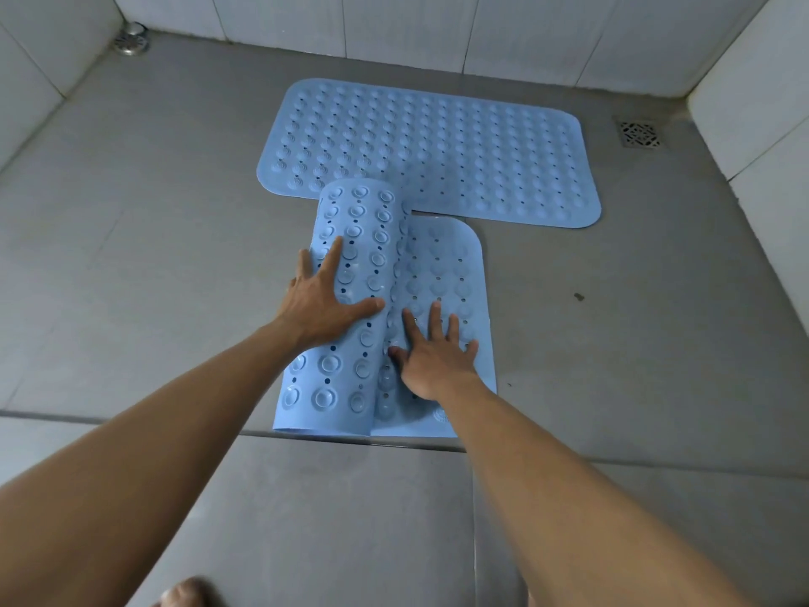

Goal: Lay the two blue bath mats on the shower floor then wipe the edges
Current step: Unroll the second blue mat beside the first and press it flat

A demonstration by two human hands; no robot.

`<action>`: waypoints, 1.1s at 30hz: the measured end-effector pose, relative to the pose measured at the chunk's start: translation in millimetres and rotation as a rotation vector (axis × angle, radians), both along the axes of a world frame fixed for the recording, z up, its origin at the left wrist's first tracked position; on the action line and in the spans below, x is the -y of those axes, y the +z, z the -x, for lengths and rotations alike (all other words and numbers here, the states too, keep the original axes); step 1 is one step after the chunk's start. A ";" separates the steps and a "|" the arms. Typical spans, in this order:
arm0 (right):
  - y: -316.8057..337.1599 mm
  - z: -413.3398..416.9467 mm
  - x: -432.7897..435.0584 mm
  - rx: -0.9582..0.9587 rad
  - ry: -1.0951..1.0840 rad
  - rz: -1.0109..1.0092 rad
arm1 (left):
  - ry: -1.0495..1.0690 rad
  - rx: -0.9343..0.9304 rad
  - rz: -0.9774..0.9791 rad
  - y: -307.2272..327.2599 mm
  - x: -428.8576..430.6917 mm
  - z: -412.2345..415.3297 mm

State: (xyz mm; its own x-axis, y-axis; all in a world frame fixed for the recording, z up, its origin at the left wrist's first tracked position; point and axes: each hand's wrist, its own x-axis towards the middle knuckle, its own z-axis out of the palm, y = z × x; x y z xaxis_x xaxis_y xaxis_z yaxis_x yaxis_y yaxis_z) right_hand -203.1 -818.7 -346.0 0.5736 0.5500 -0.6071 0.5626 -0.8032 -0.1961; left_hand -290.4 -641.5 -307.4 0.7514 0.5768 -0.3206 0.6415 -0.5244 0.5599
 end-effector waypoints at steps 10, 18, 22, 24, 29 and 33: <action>7.5 -22.9 35.3 0.040 -0.054 0.058 | -0.086 -0.011 -0.068 3.9 3.8 -18.8; -1.8 -11.1 19.3 0.023 -0.023 -0.030 | -0.109 -0.063 -0.182 -0.6 16.8 -11.4; -7.2 -15.2 28.0 0.074 0.020 -0.013 | -0.071 -0.051 -0.128 3.3 14.7 -12.0; -6.5 -18.2 31.6 0.081 0.021 -0.014 | -0.064 -0.052 -0.133 3.6 16.0 -13.1; -4.2 -28.0 49.7 0.072 -0.048 0.032 | -0.110 -0.058 -0.167 -1.0 18.8 -12.7; 2.1 -17.7 35.5 0.096 -0.097 0.001 | -0.102 -0.050 -0.191 2.4 19.6 -13.3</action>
State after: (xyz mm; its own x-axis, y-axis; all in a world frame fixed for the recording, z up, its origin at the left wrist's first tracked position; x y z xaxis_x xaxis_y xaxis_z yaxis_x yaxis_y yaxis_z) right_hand -185.4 -854.2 -343.9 0.6793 0.4883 -0.5479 0.4983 -0.8549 -0.1442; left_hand -277.1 -661.1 -304.9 0.7945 0.5529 -0.2511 0.6046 -0.6814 0.4125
